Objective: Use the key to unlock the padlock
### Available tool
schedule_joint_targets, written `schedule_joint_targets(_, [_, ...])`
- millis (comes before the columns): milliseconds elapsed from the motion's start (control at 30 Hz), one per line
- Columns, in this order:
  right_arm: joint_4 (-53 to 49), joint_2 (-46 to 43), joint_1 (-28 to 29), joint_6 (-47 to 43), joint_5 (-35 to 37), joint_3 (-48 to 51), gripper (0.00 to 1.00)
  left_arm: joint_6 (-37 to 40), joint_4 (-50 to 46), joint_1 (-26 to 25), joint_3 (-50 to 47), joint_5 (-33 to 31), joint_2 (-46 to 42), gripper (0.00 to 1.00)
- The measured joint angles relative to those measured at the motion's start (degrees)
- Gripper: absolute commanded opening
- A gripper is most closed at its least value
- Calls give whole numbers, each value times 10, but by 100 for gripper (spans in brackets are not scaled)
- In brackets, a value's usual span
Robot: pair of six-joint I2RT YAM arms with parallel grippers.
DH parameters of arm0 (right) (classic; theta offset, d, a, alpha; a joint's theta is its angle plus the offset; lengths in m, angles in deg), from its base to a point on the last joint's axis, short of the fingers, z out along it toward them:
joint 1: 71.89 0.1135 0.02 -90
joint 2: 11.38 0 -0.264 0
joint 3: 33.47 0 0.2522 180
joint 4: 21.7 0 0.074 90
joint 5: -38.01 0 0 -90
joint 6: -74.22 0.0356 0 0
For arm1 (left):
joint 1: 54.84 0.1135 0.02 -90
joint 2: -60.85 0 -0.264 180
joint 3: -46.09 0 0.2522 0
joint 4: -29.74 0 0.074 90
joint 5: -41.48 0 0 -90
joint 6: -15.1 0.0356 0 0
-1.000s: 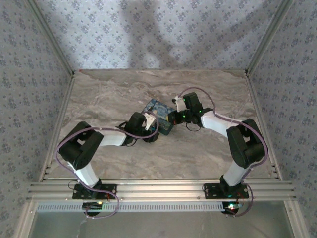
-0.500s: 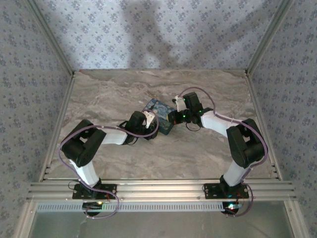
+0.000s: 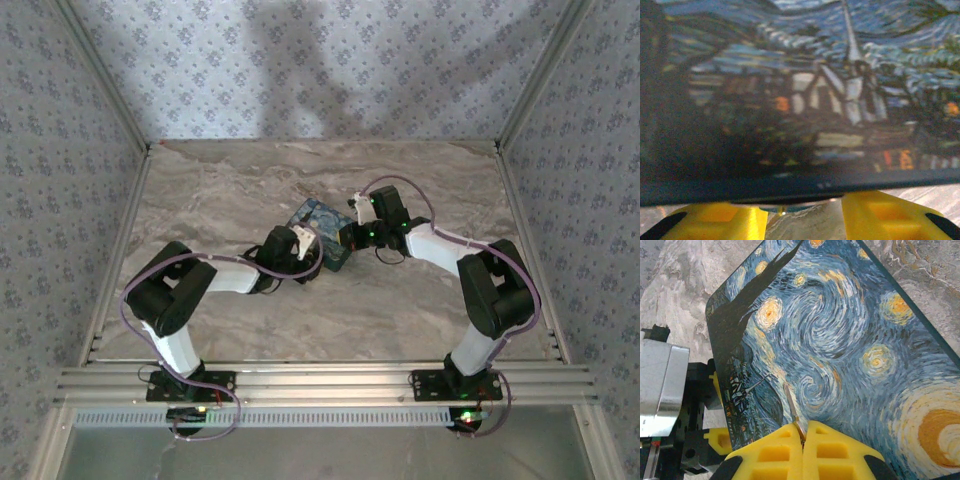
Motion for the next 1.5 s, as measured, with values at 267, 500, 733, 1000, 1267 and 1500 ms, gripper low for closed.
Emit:
schedule_joint_targets(267, [0, 0, 0, 0, 0, 0, 0, -5, 1, -4, 0, 0, 0, 41])
schedule_joint_targets(500, [0, 0, 0, 0, 0, 0, 0, -21, 3, -4, 0, -8, 0, 35])
schedule_joint_targets(733, [2, -4, 1, -1, 3, 2, 0, -39, 4, -4, 0, -14, 0, 33])
schedule_joint_targets(1000, [5, -102, 5, -16, 28, 46, 0, -80, -19, -4, 9, 15, -20, 32])
schedule_joint_targets(1267, [15, -206, 46, -37, 59, 121, 0, -108, -39, -4, 15, 44, -28, 32])
schedule_joint_targets(1500, [10, -183, 38, -36, 64, 140, 0, -108, -54, -4, 33, 26, -17, 32])
